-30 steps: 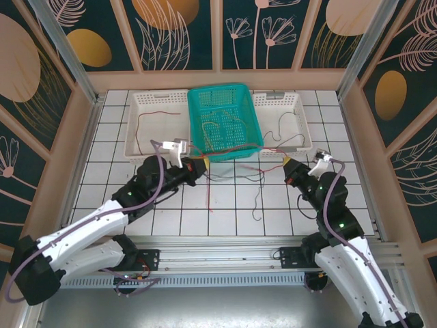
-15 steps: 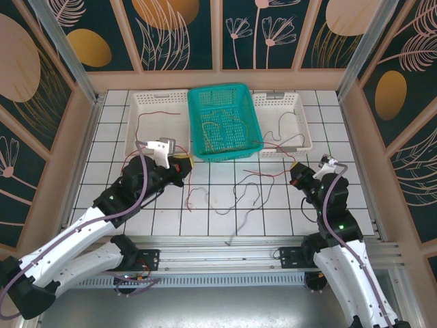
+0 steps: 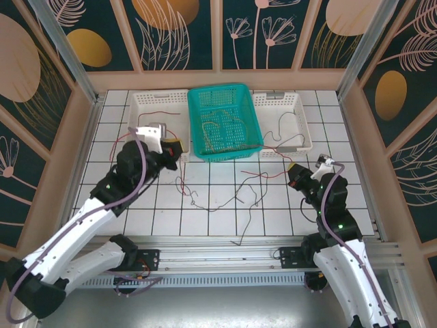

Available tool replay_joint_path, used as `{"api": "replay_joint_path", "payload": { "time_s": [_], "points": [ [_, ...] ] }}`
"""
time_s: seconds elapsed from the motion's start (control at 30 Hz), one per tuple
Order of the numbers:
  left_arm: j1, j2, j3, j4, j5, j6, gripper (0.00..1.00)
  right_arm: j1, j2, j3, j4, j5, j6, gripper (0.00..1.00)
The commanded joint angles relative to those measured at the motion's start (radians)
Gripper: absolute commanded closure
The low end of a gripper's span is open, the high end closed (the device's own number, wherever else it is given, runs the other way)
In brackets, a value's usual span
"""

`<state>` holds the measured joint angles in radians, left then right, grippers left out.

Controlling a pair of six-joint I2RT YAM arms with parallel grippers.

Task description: Untangle the cables

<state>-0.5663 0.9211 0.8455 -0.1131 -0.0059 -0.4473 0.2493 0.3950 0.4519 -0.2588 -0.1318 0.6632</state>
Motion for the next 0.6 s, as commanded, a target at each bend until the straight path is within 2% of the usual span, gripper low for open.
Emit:
{"api": "replay_joint_path", "payload": {
  "time_s": [0.0,0.07,0.2,0.33,0.47,0.57],
  "points": [
    [0.114,0.045,0.065,0.052,0.099,-0.009,1.0,-0.008,0.017,0.046,0.036,-0.003,-0.037,1.0],
    [0.137,0.089,0.119,0.032,0.099,-0.002,1.0,-0.008,0.017,0.054,0.028,0.007,-0.042,1.0],
    [0.141,0.137,0.219,0.022,0.021,0.011,1.0,-0.007,0.009,0.057,0.028,0.019,-0.046,1.0],
    [0.14,0.161,0.256,0.044,0.013,0.003,1.0,-0.007,0.007,0.023,0.181,-0.162,-0.039,1.0],
    [0.14,0.184,0.245,0.078,0.029,-0.025,1.0,-0.002,0.1,0.009,0.347,-0.397,-0.036,1.0],
    [0.14,0.204,0.232,0.096,0.056,-0.041,1.0,0.039,0.186,0.012,0.409,-0.447,-0.053,1.0]
  ]
}}
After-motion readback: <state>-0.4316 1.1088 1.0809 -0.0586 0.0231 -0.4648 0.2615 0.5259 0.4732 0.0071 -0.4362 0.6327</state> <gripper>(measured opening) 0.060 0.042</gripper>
